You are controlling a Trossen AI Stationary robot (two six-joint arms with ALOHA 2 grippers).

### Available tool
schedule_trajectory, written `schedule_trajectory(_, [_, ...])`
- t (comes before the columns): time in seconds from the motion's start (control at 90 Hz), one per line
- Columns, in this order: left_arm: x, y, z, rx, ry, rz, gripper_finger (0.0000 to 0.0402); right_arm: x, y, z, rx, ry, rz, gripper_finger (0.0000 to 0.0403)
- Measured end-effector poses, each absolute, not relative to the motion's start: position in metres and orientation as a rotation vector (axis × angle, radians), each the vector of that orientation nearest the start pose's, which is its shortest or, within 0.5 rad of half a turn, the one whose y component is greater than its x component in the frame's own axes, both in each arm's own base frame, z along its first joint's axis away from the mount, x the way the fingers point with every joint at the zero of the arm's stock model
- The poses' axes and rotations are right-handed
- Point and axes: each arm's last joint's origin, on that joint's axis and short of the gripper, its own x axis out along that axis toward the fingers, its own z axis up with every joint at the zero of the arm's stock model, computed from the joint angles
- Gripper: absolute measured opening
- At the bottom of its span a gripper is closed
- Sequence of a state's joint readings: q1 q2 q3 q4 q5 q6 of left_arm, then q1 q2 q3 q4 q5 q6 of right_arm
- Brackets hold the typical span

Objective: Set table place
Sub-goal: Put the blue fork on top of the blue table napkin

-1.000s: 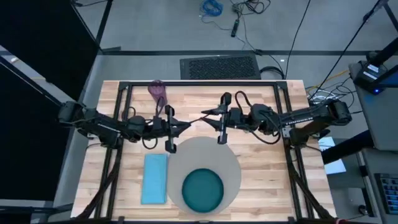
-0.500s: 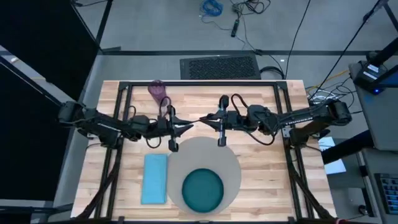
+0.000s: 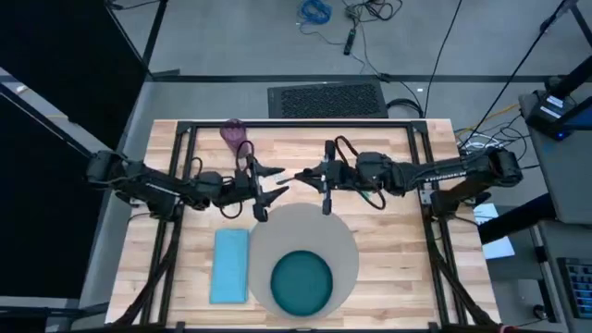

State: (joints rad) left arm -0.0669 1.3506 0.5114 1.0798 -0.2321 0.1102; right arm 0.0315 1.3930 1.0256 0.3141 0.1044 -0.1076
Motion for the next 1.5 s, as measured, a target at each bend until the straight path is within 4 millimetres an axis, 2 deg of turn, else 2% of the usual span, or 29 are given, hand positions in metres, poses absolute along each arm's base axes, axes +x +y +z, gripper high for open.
schedule_trajectory(0.2, [0.27, -0.012, 0.238, 0.05, -0.127, 0.134, 0.0244, 0.32, 0.007, 0.328, -0.075, 0.136, -0.065, 0.0])
schedule_trajectory(0.378, [0.28, -0.014, 0.243, 0.054, -0.023, 0.09, 0.0245, 0.319, 0.007, 0.324, -0.025, 0.185, -0.03, 0.0])
schedule_trajectory(0.722, [0.287, -0.017, 0.254, 0.023, 0.013, 0.023, 0.0245, 0.318, 0.007, 0.316, 0.016, 0.264, -0.027, 0.0])
schedule_trajectory(0.867, [0.288, -0.017, 0.252, 0.008, 0.04, 0.019, 0.0245, 0.318, 0.007, 0.316, 0.016, 0.26, -0.026, 0.0])
schedule_trajectory(1.144, [0.288, -0.017, 0.252, -0.01, 0.041, 0.02, 0.0241, 0.328, 0.007, 0.305, 0.03, 0.286, -0.028, 0.0])
schedule_trajectory(1.222, [0.288, -0.016, 0.25, -0.016, 0.06, 0.022, 0.0226, 0.33, 0.007, 0.302, 0.03, 0.289, -0.027, 0.0])
schedule_trajectory(1.311, [0.288, -0.016, 0.249, -0.015, 0.074, 0.023, 0.019, 0.33, 0.007, 0.303, 0.03, 0.282, -0.027, 0.0])
schedule_trajectory(1.5, [0.287, -0.016, 0.248, 0.003, 0.084, 0.028, 0.0071, 0.331, 0.005, 0.303, 0.032, 0.28, -0.032, 0.0])
